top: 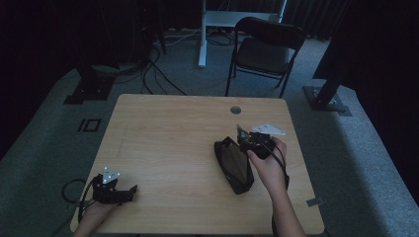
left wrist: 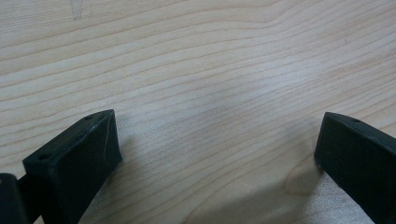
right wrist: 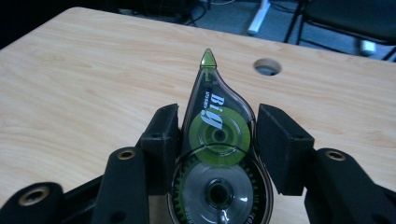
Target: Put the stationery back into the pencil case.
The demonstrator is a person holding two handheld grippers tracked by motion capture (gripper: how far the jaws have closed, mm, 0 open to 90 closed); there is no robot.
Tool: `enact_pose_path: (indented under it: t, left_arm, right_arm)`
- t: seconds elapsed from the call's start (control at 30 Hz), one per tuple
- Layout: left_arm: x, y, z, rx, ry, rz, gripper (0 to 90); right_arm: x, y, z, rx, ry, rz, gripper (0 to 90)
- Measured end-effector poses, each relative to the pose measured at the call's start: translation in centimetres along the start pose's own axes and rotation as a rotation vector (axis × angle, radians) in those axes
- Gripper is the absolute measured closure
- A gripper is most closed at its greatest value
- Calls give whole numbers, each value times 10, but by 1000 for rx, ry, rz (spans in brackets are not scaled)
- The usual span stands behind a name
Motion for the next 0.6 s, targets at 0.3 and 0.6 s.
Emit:
enact_pose_path:
  t: [0.3,0.6]
  left_arm:
    - [0,0,0,-1,-1,0,4]
    - [0,0,0,0,-3,0,4]
  right_arm:
    - [21,11,13,34,8,-41,497]
    - [30,20,28,83,29,-72,497]
Point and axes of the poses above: each handheld gripper's, and its own axes: y roughly forward along the jaws, z roughly out of its underside, x roughly to its left, the point moved 8 cm from there along y, roughly forward along the jaws, and after that the axes turned 12 degrees about -y, right-handed, at the moved point
